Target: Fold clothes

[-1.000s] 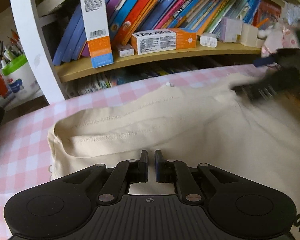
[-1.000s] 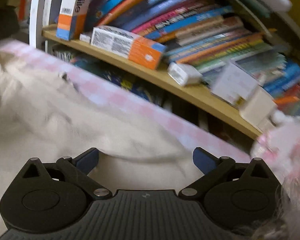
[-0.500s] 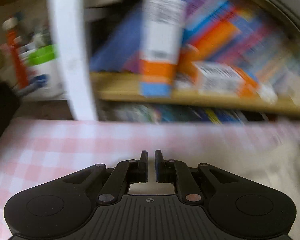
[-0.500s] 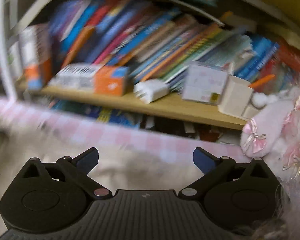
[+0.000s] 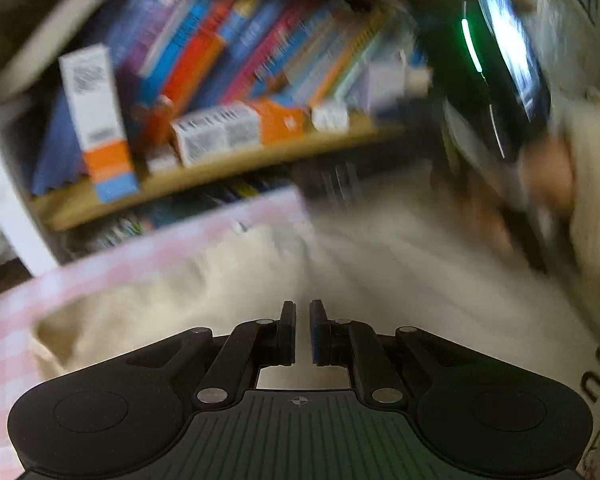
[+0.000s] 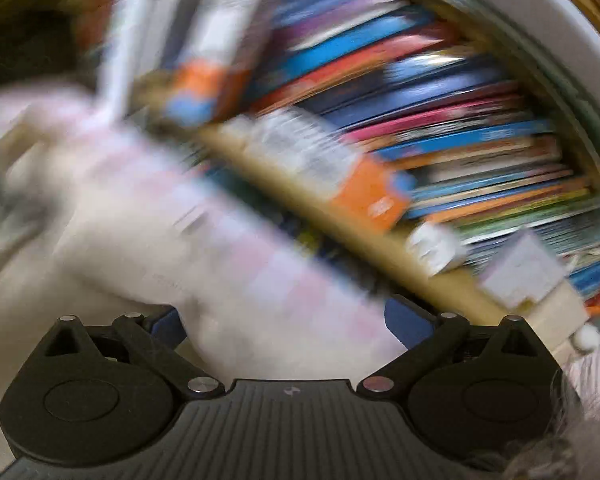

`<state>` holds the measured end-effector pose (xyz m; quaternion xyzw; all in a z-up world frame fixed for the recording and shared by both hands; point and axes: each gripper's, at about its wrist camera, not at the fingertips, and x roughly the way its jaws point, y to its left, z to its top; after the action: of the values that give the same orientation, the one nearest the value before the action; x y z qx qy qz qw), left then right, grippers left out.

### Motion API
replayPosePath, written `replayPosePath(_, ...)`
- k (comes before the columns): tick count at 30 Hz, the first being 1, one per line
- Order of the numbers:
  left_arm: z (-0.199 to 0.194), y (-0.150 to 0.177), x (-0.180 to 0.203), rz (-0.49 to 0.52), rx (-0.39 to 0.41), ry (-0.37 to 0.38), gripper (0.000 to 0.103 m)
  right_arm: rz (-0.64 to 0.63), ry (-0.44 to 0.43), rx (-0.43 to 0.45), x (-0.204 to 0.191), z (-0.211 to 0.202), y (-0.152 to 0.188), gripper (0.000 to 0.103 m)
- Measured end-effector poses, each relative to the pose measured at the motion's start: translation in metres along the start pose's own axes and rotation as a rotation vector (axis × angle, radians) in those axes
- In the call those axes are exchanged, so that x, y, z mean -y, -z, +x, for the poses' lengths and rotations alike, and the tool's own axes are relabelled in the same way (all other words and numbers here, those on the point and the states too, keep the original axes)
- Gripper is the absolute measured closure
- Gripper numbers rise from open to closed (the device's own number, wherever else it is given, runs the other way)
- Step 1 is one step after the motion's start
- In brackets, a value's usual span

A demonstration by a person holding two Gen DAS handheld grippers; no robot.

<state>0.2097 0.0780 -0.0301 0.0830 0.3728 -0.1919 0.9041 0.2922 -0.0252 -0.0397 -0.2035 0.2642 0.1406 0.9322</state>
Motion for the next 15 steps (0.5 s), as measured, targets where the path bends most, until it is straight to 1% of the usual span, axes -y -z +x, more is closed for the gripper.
replayPosePath(1,0.008,-0.001,-0.002,-0.016,-0.02,0.001,0.092,0.079,0.035,0.011,0.012,0.004,-0.009,0.002)
replayPosePath(2,0.014,-0.002,-0.009,-0.053,-0.018,0.004,0.092,0.141,0.058,0.018,0.024,0.004,-0.016,0.002)
replayPosePath(4,0.026,-0.003,-0.025,-0.128,-0.014,0.01,0.092,0.169,0.032,0.019,0.039,-0.005,-0.016,0.002)
replayPosePath(5,0.027,-0.005,-0.036,-0.175,-0.004,-0.001,0.092,0.15,0.029,0.026,0.042,-0.012,-0.011,0.002)
replayPosePath(7,0.03,-0.005,-0.066,-0.249,-0.006,-0.059,0.092,0.1,0.029,0.033,0.046,-0.027,0.003,0.002)
replayPosePath(9,0.032,0.0,-0.098,-0.295,-0.019,-0.129,0.093,0.039,0.031,0.011,0.053,-0.04,0.025,0.002)
replayPosePath(10,0.032,0.004,-0.115,-0.314,-0.025,-0.17,0.095,0.032,0.05,-0.019,0.06,-0.041,0.036,0.002)
replayPosePath(11,0.024,0.008,-0.126,-0.333,-0.014,-0.217,0.092,0.026,0.071,-0.05,0.068,-0.042,0.047,0.002)
replayPosePath(12,0.016,0.012,-0.137,-0.352,-0.003,-0.264,0.093,0.02,0.093,-0.082,0.075,-0.044,0.058,0.002)
replayPosePath(13,0.008,0.015,-0.144,-0.359,0.01,-0.303,0.093,0.045,0.114,-0.113,0.085,-0.045,0.068,0.002)
replayPosePath(15,-0.008,0.024,-0.157,-0.38,0.048,-0.312,0.091,0.171,0.132,-0.156,0.116,-0.047,0.081,0.002)
